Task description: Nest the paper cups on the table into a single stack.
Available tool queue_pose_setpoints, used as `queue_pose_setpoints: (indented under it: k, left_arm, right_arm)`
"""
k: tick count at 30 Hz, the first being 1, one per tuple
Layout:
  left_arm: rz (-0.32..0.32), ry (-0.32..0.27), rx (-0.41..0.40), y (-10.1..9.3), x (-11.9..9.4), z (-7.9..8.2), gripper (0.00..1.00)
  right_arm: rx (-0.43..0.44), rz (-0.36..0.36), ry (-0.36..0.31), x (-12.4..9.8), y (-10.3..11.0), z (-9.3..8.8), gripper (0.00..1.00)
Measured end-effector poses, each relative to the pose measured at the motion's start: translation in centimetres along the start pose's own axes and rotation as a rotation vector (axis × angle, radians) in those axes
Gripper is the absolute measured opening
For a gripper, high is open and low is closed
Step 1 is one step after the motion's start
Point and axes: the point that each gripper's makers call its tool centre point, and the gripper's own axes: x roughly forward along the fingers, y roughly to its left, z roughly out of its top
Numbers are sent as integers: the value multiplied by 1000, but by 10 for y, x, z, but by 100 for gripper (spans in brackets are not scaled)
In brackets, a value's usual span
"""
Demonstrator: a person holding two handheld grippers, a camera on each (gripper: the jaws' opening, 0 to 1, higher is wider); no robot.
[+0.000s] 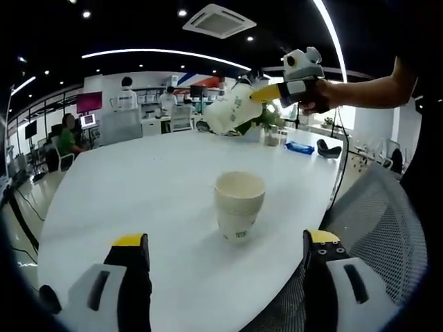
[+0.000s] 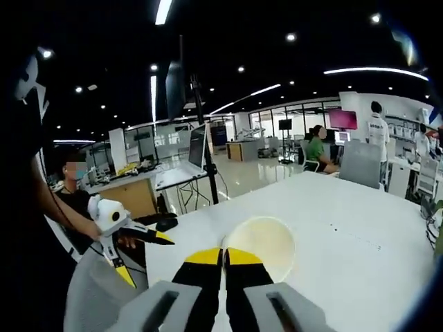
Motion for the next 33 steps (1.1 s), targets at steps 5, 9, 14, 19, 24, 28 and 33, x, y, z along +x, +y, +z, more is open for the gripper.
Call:
queue_pose_setpoints:
  k: [5,9,14,19,24,28,33]
  left_arm:
    - [-1,5,3,0,0,-1,90]
    - [2,4,5,1,-1,-1,90]
    - [3,4,5,1,-1,-2,89]
    - [4,1,6,2,-1,-2,89]
    - [11,-2,7,4,-2,-1,89]
    - [14,-4,6,5,-2,-1,88]
    - [13,1,12,4,-2,-2,88]
  right_arm:
    - [-40,31,41,3,14,-11,0]
    - [-63,58,72,6,27,-20,0]
    - [-74,78,88,9,38,-25,0]
    - [-80,87,100,12,45,-30,0]
    - [-95,91,122,15,49,-37,0]
    - [-117,88,150,18,50,-45,0]
    - [-180,94,183,22,55,-49,0]
